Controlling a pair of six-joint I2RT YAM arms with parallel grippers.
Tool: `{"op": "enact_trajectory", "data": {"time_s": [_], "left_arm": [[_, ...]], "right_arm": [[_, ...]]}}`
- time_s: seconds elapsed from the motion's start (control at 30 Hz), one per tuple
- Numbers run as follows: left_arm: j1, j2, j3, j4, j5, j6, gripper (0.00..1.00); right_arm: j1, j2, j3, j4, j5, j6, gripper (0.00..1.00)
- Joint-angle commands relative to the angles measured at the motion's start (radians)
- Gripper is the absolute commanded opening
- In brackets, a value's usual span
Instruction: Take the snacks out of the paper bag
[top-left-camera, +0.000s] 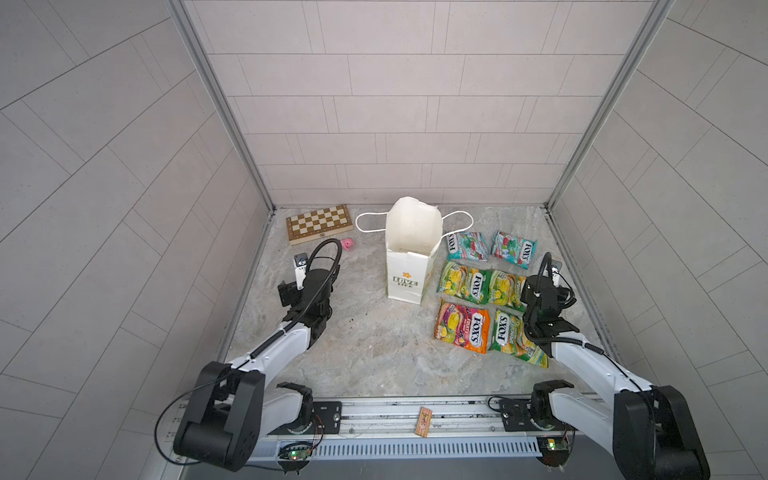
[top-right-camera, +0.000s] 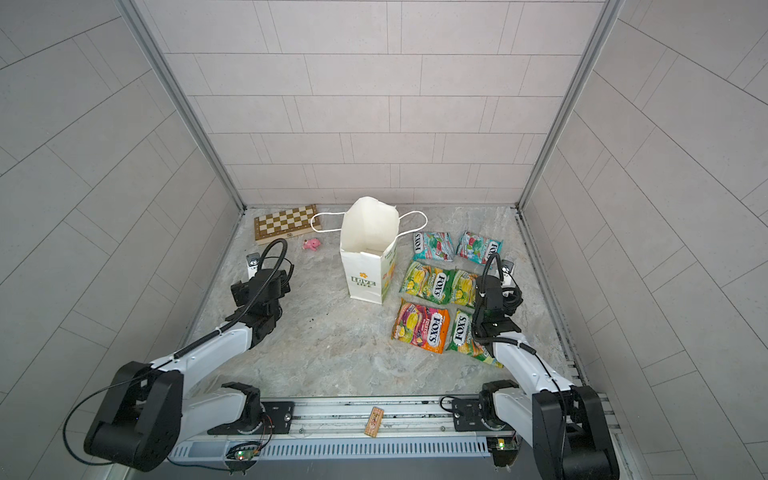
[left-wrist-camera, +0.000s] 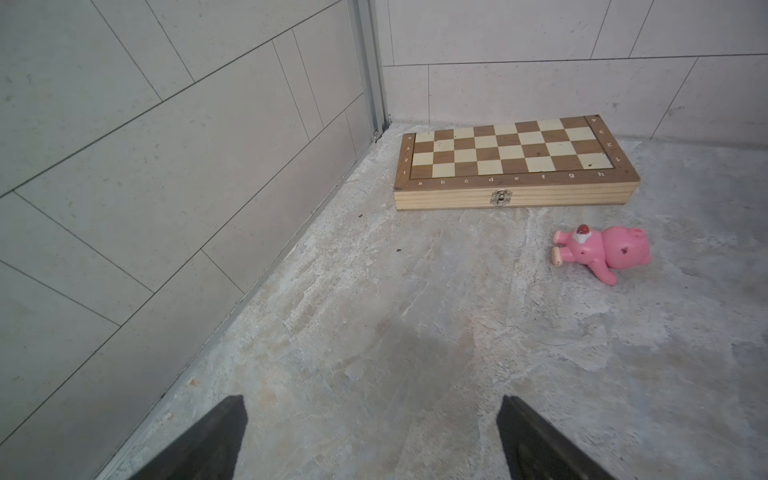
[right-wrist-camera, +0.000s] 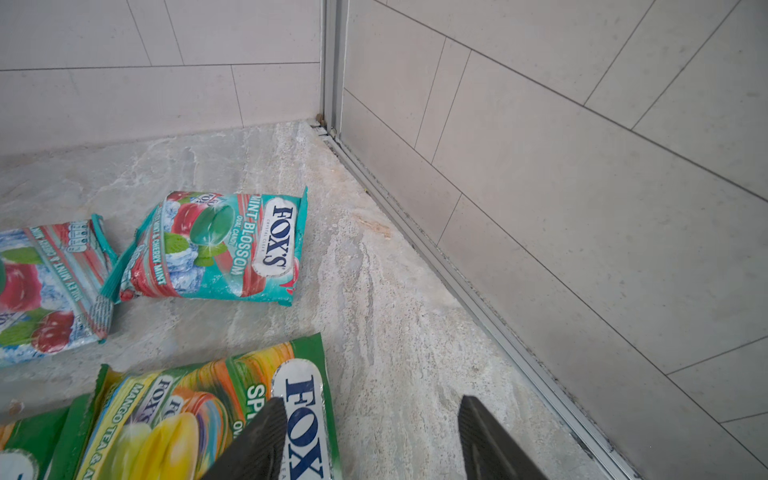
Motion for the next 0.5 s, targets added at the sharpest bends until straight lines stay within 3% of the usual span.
{"op": "enact_trajectory", "data": {"time_s": [0.0,0.3,0.47], "left_arm": [[0.004,0.065,-0.021,0.222,-0.038,0.122,1.00],[0.020,0.219,-0.083,0.528,0.044,0.209,1.00],[0.081,0.291,-0.138,0.694,0.211,0.171,1.00]], "right_arm": [[-0.011,0.050,-0.015,0.128,0.024,-0.033,0.67],[-0.017,0.196,-0.020,0.296,-0.123,-0.073,0.67],[-0.017,0.275,-0.032,0.428,-0.244,-0.127,0.68]]}}
